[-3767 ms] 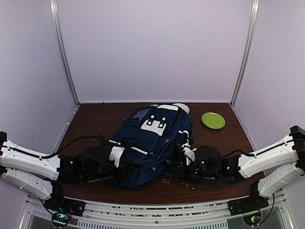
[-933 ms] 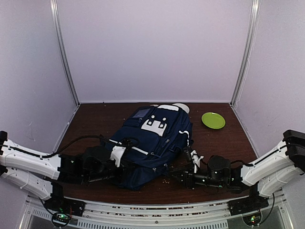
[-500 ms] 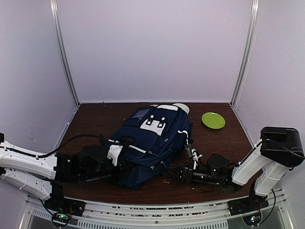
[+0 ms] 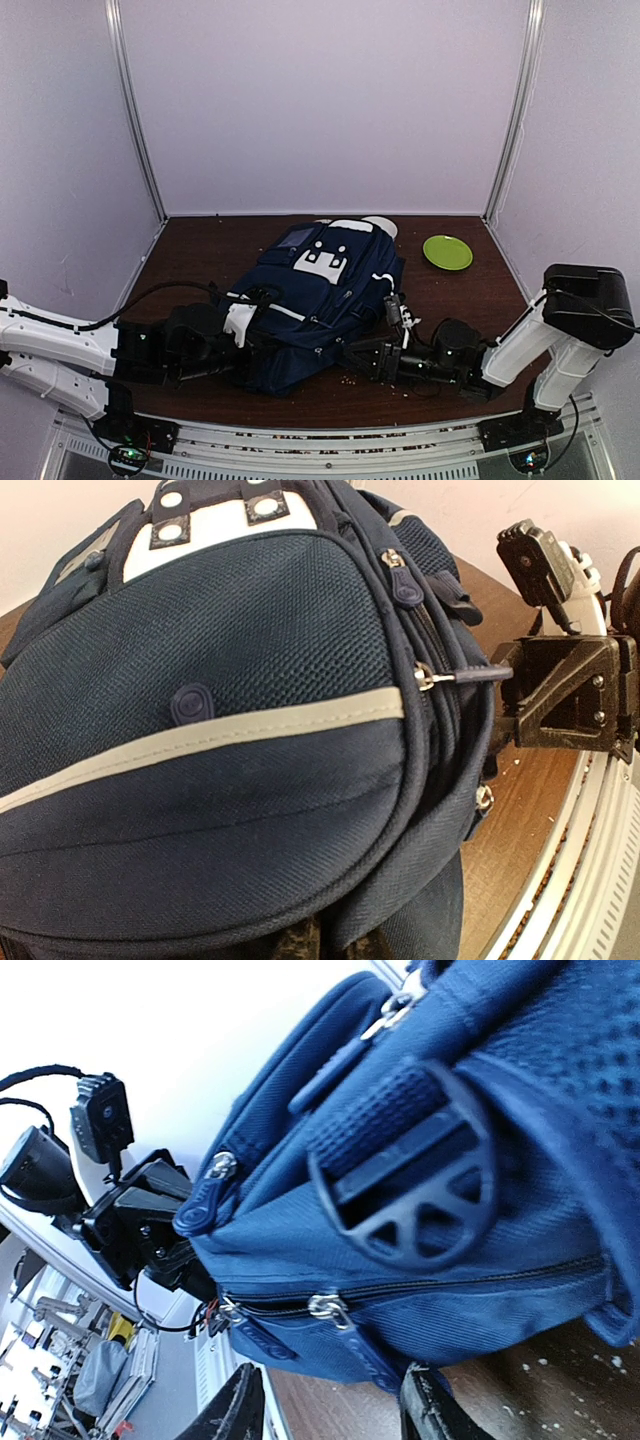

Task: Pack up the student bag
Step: Zip the student bag at the center of the board.

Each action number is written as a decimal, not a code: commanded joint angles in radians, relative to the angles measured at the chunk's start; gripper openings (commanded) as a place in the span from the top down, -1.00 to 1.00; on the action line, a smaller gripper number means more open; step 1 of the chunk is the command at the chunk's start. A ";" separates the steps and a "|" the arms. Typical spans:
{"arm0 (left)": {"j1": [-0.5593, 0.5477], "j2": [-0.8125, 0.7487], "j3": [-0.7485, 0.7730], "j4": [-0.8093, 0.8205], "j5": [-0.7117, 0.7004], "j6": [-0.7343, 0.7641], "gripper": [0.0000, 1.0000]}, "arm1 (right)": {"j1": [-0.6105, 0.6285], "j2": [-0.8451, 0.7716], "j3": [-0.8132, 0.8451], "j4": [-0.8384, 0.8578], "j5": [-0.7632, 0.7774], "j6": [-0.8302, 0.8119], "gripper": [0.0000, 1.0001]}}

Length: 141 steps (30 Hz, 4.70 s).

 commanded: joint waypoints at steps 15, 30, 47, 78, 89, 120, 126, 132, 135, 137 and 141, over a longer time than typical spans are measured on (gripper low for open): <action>0.022 -0.033 0.011 0.025 -0.062 -0.031 1.00 | -0.013 0.028 0.066 -0.053 0.000 -0.005 0.04; 0.022 -0.024 0.001 0.046 -0.062 -0.034 1.00 | -0.010 0.060 0.056 0.008 -0.063 0.030 0.28; 0.022 -0.011 0.008 0.053 -0.058 -0.037 1.00 | -0.008 0.070 0.045 -0.004 -0.054 0.024 0.57; 0.022 0.030 0.013 0.059 -0.053 -0.037 1.00 | 0.111 -0.162 0.137 -0.505 0.179 -0.191 1.00; 0.022 0.049 0.027 0.057 -0.046 -0.028 1.00 | 0.181 -0.283 0.202 -0.775 0.335 -0.301 1.00; 0.022 0.018 0.009 0.055 -0.048 -0.066 1.00 | 0.248 -0.391 0.206 -0.850 0.363 -0.322 1.00; 0.021 0.015 0.023 0.071 -0.026 -0.065 1.00 | 0.293 -0.358 0.264 -0.909 0.366 -0.349 1.00; 0.018 0.036 0.039 0.081 -0.004 -0.064 1.00 | 0.319 -0.306 0.316 -0.903 0.358 -0.354 1.00; 0.014 0.039 0.039 0.082 -0.003 -0.065 1.00 | 0.325 -0.283 0.336 -0.899 0.351 -0.356 1.00; 0.013 0.042 0.039 0.082 -0.003 -0.064 1.00 | 0.327 -0.268 0.351 -0.898 0.344 -0.358 1.00; 0.013 0.041 0.039 0.081 -0.003 -0.065 1.00 | 0.329 -0.237 0.380 -0.899 0.331 -0.364 1.00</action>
